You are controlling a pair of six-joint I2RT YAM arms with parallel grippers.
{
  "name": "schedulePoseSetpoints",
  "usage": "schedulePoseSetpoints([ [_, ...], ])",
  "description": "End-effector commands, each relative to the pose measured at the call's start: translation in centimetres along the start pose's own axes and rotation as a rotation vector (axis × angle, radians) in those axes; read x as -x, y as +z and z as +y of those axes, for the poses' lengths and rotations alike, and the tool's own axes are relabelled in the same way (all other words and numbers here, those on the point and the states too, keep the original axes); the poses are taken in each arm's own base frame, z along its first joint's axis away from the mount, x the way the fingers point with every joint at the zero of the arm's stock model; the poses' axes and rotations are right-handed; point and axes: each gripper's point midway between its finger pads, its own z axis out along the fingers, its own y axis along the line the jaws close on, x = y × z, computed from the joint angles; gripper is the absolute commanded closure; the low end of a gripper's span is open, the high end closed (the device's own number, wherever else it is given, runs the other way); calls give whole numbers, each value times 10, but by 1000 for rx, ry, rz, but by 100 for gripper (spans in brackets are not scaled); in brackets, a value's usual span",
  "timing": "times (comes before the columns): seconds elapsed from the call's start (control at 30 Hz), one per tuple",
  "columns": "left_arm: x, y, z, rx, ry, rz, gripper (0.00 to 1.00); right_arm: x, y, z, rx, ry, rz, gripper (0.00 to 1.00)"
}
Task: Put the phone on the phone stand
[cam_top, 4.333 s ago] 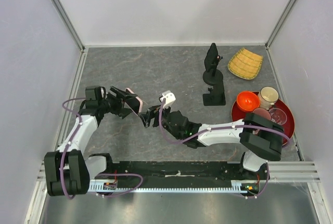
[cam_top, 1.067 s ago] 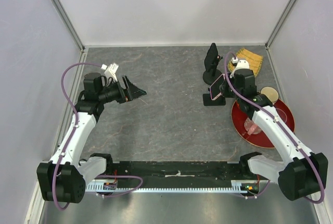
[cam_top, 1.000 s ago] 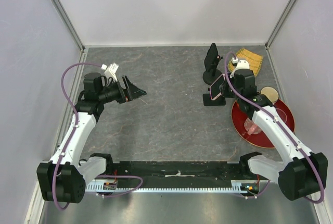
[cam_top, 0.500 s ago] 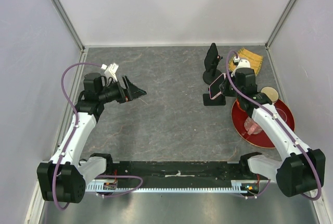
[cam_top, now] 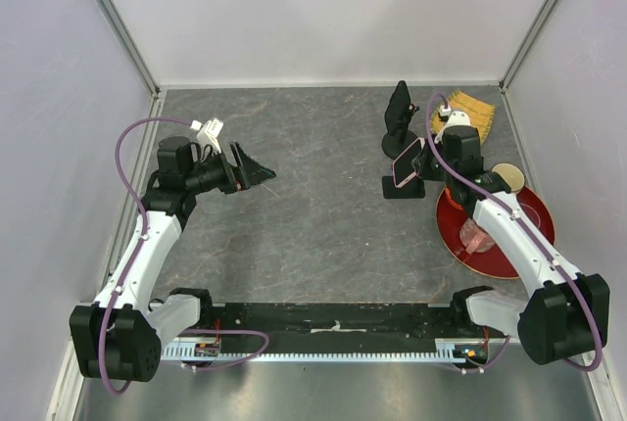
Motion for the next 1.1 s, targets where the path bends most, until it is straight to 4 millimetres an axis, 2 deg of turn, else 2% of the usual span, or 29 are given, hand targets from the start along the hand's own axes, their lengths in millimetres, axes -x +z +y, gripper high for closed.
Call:
schedulePoseSetpoints([
  [0.0, 1, 1, -5, -39, 65, -2, 9, 24, 0, 3, 3, 6, -54, 79],
  [0.17, 0, 2, -4, -38, 60, 3, 9, 23, 1, 3, 4, -1, -44, 57],
  [0.33, 0, 2, -3, -37, 63, 2, 9, 25, -2, 2, 1, -7, -47, 48],
  [0.43, 1, 2, -4, -38, 64, 0, 9, 27, -9, -4, -30, -5, -53, 33],
  [0.47, 0, 2, -3, -34, 63, 1, 9, 28, -11, -7, -45, -6, -56, 23],
  [0.53, 1, 2, -3, -33, 64, -1, 9, 31, -20, -18, -103, -8, -75, 14],
  [0.57, 0, 2, -2, -32, 62, 1, 10, 31, -24, -22, -124, -8, -81, 6],
  [0.6, 1, 2, -3, -32, 67, -3, 10, 30, -29, -25, -142, -13, -80, 3],
  [0.8, 5, -2, -5, -23, 90, -27, 10, 43, -75, -45, -242, -46, -162, 2],
  [0.87, 7, -6, -8, -21, 111, -48, 10, 51, -96, -44, -230, -43, -218, 2],
  [1.0, 16, -19, -18, 3, 173, -124, 10, 69, -139, -19, -87, -46, -323, 2],
  [1.03, 20, -23, -24, 0, 185, -145, 10, 82, -163, -13, -49, -38, -398, 2],
  [1.07, 26, -34, -38, -13, 212, -188, 10, 91, -178, -6, -15, -49, -437, 2],
])
